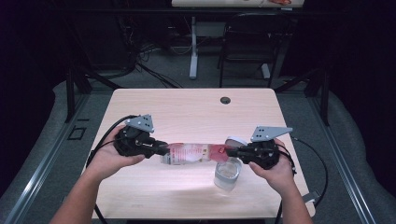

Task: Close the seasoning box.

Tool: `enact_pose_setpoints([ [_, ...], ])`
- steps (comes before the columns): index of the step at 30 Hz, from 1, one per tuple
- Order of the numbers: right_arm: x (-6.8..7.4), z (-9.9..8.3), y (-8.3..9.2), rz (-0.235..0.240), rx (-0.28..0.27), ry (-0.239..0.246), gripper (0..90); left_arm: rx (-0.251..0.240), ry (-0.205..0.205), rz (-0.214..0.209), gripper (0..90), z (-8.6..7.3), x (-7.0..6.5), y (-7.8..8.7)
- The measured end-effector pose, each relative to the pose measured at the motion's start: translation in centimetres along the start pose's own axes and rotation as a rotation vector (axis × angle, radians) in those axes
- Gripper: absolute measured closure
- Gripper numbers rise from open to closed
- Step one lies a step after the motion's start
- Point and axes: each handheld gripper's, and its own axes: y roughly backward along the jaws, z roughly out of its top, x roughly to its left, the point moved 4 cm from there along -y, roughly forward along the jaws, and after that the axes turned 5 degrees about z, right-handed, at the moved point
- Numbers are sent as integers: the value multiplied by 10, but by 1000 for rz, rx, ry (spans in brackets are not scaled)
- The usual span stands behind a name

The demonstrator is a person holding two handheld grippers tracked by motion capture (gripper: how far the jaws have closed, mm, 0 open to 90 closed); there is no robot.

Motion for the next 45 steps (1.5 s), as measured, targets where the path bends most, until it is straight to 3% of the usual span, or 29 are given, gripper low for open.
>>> enact_pose_setpoints([
  [21, 0, -2, 7, -2, 31, -22, 895, 11, -24, -3, 780, 14, -3, 2],
  [31, 3, -8, 10, -2, 13, -53, 895, 11, -41, -1, 780, 21, -7, 6],
  [45, 2, -13, 14, -13, 16, -53, 896, 16, -68, 12, 781, 35, -11, 8],
])
